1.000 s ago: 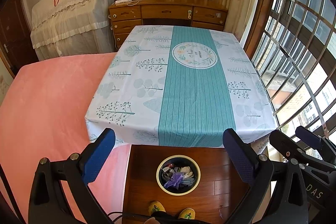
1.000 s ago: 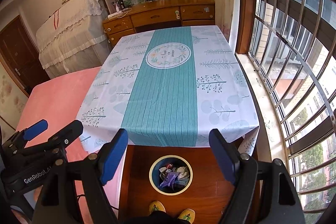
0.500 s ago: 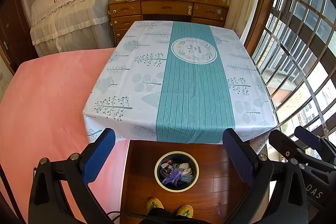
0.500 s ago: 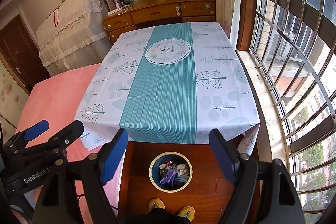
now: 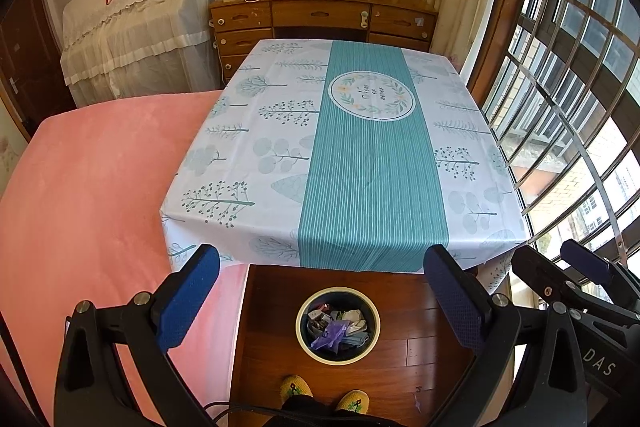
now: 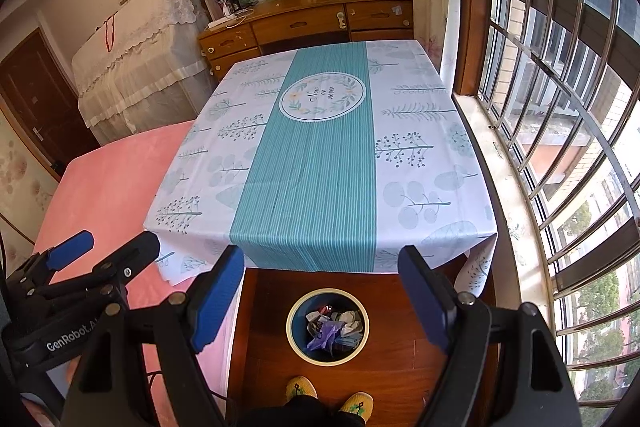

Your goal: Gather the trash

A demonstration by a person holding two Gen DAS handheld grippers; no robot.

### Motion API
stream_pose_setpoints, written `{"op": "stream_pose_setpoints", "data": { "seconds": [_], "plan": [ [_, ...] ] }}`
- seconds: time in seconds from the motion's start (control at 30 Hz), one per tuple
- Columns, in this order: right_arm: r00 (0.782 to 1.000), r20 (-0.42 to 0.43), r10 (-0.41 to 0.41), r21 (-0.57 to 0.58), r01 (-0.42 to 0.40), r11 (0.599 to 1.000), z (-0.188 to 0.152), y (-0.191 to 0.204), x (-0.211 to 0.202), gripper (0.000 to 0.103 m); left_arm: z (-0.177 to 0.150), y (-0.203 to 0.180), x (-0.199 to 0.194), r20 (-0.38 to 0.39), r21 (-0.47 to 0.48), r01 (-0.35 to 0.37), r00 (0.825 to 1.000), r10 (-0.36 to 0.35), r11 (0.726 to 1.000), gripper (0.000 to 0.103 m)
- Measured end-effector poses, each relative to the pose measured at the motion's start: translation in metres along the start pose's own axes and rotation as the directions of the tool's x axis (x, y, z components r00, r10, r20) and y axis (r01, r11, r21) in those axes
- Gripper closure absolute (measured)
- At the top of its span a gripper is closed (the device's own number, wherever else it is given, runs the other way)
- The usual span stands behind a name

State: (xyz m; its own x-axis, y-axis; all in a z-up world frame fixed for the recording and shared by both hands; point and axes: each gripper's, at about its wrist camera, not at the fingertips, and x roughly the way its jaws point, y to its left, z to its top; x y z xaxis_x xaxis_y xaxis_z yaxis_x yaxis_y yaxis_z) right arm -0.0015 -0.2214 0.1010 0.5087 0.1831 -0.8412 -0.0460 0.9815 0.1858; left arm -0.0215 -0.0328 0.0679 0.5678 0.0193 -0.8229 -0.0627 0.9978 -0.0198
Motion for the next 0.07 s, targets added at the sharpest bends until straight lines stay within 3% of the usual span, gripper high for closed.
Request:
{"op": "stream_pose_setpoints", "data": {
  "seconds": [0.07],
  "plan": [
    [1.0,0.0,0.0,0.0,0.0,1.0,0.0,-0.0001,0.0,0.023,0.0009,0.0002,0.0004,0.0,0.001,0.0,1.0,0.0,1.0,0.002]
  ]
}}
